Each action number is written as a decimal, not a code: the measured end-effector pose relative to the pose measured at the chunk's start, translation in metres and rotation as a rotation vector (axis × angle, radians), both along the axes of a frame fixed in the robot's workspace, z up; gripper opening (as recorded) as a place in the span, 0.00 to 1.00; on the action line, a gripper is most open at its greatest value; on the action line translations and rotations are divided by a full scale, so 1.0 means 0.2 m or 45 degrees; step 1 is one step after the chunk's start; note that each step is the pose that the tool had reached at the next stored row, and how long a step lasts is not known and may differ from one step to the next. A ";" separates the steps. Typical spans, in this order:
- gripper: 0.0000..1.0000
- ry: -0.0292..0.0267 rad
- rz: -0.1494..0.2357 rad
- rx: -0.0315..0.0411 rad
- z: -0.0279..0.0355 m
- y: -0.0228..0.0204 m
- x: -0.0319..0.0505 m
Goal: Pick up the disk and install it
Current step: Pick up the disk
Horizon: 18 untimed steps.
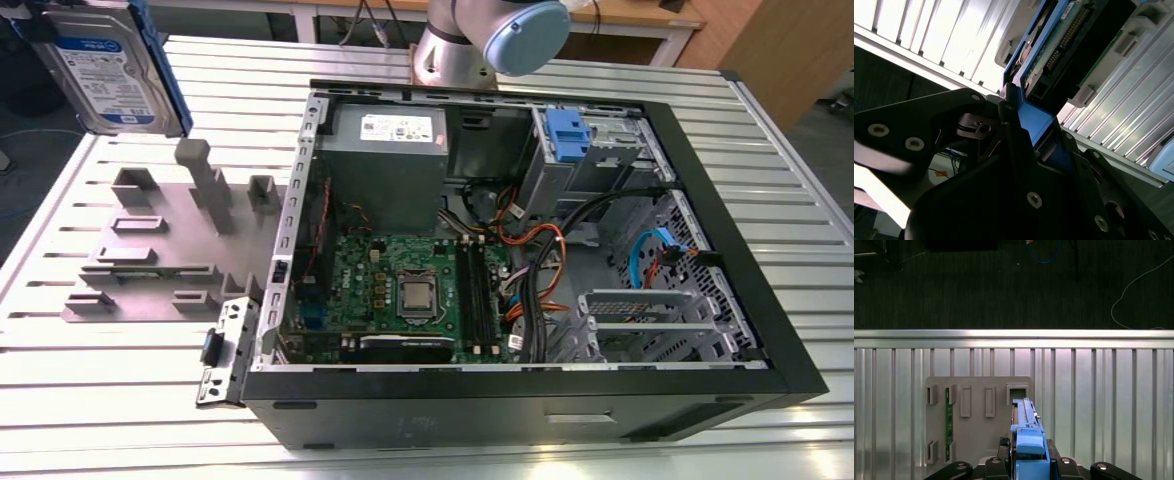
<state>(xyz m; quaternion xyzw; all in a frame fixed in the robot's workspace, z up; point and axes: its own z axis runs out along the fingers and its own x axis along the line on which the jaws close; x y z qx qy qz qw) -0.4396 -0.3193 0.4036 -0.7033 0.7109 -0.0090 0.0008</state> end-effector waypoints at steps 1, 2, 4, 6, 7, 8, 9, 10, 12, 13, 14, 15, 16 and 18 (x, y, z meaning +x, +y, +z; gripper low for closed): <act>0.36 -0.0001 0.000 0.0000 0.001 0.000 0.000; 0.36 0.0000 0.000 0.0000 0.002 0.000 0.000; 0.36 0.0000 0.000 -0.0001 0.003 0.000 0.000; 0.36 -0.0001 0.000 0.0000 0.005 0.000 0.000; 0.36 0.0000 0.000 0.0000 0.006 0.000 0.000; 0.36 0.0000 0.000 0.0000 0.007 0.000 0.000; 0.36 -0.0001 0.000 0.0000 0.007 0.000 0.000; 0.36 0.0001 0.000 -0.0001 0.008 0.000 0.000; 0.36 0.0001 0.000 0.0000 0.010 0.000 0.000; 0.36 0.0002 0.000 -0.0001 0.011 0.000 0.000; 0.36 -0.0001 0.000 0.0000 0.011 0.000 0.000; 0.36 0.0000 0.000 0.0000 0.015 0.000 0.000; 0.36 0.0000 0.000 0.0000 0.019 0.000 0.000; 0.36 0.0000 0.000 0.0000 0.020 0.000 0.000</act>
